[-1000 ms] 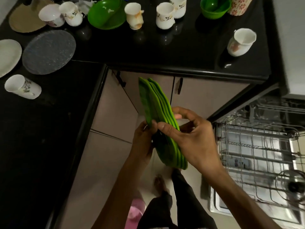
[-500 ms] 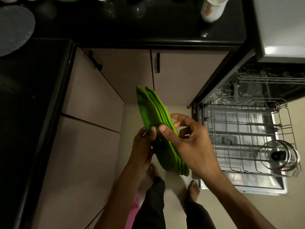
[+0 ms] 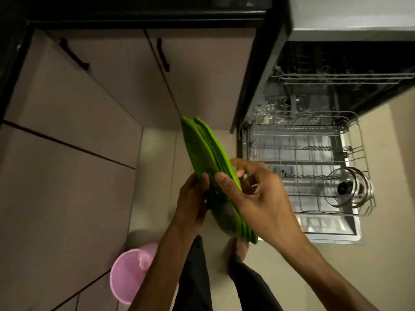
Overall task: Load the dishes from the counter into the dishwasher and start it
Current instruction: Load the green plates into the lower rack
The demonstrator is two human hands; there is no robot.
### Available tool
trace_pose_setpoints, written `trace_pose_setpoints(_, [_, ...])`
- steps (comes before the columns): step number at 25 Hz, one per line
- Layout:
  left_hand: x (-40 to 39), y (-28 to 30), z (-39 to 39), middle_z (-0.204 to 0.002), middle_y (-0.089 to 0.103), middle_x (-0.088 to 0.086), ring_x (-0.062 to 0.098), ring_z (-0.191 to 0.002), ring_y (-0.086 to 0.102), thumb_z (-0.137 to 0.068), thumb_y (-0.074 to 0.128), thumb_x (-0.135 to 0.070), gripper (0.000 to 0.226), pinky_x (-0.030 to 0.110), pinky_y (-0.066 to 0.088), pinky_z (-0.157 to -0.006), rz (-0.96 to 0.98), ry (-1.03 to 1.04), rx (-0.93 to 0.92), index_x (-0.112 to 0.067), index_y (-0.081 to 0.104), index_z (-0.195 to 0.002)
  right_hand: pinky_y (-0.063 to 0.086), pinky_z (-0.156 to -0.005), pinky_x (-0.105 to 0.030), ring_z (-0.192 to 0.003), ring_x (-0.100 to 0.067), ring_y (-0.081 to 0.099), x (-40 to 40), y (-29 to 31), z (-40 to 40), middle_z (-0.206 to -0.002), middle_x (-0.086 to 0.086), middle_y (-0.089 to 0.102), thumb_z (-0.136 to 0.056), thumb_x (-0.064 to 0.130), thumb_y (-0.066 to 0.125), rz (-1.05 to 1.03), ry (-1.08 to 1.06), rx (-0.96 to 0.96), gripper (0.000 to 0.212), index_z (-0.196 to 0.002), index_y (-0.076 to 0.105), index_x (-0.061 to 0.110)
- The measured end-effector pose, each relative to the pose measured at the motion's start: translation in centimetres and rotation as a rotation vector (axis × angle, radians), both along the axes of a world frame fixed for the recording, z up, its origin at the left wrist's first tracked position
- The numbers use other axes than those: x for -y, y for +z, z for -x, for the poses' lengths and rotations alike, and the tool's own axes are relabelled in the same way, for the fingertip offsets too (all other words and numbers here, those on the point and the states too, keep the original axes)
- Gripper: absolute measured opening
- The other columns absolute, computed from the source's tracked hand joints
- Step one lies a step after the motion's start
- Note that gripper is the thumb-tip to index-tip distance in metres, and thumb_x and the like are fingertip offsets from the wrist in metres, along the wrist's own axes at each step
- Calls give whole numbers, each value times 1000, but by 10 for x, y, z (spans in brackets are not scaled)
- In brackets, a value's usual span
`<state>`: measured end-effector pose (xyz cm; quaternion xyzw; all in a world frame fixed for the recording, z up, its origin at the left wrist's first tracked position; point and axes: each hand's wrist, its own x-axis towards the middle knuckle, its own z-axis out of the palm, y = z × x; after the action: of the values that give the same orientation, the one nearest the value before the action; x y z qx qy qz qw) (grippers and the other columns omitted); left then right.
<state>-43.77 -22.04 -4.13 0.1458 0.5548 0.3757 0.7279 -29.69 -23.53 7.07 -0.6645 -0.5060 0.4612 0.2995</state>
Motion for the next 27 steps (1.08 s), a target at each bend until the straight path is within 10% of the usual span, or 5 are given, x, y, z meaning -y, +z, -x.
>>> trace_pose_setpoints(5, [27, -38, -44, -118, 68, 17, 35, -107, 66, -46, 89, -56, 97, 39, 56, -74, 70, -77, 54, -11, 61, -127, 48, -67, -15, -87, 0, 55, 28, -26, -41, -90, 18, 53, -86, 52, 64, 47, -57, 34, 18, -98, 64, 39])
trace_pose_setpoints(9, [34, -82, -68, -131, 59, 21, 40, -117, 60, -57, 86, -59, 95, 55, 46, -99, 85, -168, 90, -11, 56, -133, 52, -65, -31, -80, -6, 58, 42, -56, -64, -95, 21, 52, -87, 51, 65, 31, -149, 15, 12, -93, 62, 41])
trace_pose_setpoints(14, [34, -117, -103, -119, 68, 16, 34, -106, 67, -37, 90, -61, 105, 41, 52, -80, 103, -264, 8, -12, 62, -125, 39, -56, -13, -71, 0, 51, 58, -92, -94, -87, 16, 50, -88, 48, 63, 43, -230, 35, 6, -93, 60, 46])
trace_pose_setpoints(19, [47, -155, -159, -115, 70, 13, 28, -95, 71, -67, 70, -47, 62, 36, 54, -72, 142, -251, 4, -15, 64, -119, 38, -59, -10, -74, 4, 49, 78, -136, -146, -94, 15, 48, -89, 49, 59, 69, -268, 115, 27, -113, 63, 37])
trace_pose_setpoints(27, [79, -229, -270, -129, 58, 23, 40, -115, 59, -84, 67, -51, 69, 50, 53, -86, 253, -156, 65, -9, 51, -136, 43, -74, -20, -87, -2, 48, 110, -191, -254, -101, 17, 45, -85, 65, 48, 126, -251, 179, 46, -122, 53, 39])
